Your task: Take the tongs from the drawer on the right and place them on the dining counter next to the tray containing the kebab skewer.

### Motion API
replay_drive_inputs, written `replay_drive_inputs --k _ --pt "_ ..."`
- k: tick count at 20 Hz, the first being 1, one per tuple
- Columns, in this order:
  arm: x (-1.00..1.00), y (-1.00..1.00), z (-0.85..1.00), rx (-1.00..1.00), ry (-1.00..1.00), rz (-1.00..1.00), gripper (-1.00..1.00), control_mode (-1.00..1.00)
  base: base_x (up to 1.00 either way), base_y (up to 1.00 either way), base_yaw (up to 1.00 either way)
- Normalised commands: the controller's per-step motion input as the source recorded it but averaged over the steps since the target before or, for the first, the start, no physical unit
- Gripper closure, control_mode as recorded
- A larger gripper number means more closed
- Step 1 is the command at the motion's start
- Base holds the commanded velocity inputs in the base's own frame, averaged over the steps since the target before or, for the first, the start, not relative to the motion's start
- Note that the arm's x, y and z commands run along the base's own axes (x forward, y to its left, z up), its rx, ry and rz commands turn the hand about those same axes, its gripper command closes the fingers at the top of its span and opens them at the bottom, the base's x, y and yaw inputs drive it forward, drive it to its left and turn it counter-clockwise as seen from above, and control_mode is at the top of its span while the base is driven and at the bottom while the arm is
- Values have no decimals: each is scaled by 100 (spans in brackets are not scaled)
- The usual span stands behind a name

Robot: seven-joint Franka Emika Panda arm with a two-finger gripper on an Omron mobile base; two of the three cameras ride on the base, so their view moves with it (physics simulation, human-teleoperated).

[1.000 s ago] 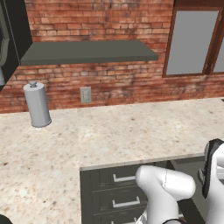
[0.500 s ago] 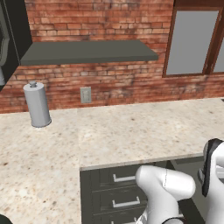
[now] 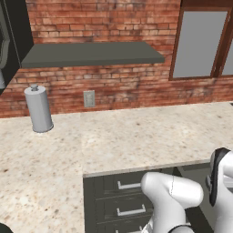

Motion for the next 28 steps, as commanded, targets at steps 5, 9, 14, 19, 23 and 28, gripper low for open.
replay_drive_inputs --k 5,9,14,19,23,28 --pt "0 -10 -2 0 0 0 -100 -100 0 0 0" --pt "0 -1 -1 0 0 0 -100 -100 0 0 0" --pt "0 0 -9 0 0 0 -100 -100 0 0 0" --pt "0 0 -15 0 0 0 -100 -100 0 0 0" --pt "0 0 -7 0 0 0 -100 -100 0 0 0" --pt "0 0 -2 0 0 0 -100 -100 0 0 0"
